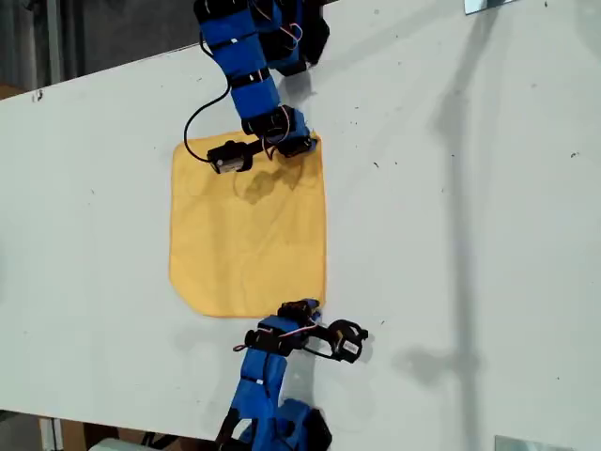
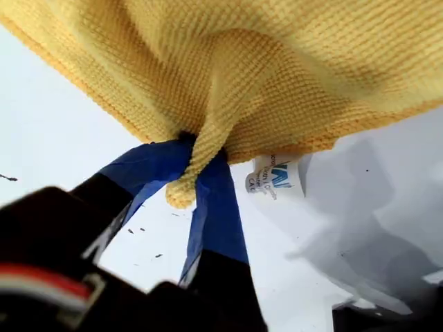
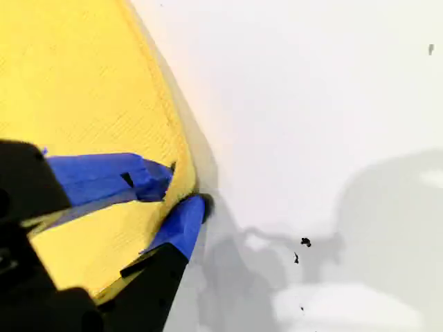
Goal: Grasp corners of a square towel and fold twice.
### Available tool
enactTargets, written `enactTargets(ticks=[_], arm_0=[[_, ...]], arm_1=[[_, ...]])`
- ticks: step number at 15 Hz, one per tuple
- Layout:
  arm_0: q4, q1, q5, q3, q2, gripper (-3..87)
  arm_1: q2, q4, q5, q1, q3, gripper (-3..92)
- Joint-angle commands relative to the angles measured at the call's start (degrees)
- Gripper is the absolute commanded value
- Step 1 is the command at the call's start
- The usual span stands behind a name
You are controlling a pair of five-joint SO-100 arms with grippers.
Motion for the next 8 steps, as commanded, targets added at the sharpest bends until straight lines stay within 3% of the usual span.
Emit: enactTargets(ticks=[1, 5, 8], arm_0=[[3.3, 0.4, 0.6, -4.9, 1.0, -0.4], [8.7, 1.1, 5.2, -12.9, 1.0, -0.4], [20.7, -4.4, 12.0, -23.0, 2.2, -0.4]], arm_1=[[2.8, -0.4, 0.5, -0.6, 0.3, -0.1], [12.8, 4.3, 4.6, -0.1, 0.9, -0.1], [33.0, 13.8, -0.8, 6.0, -0.7, -0.1]])
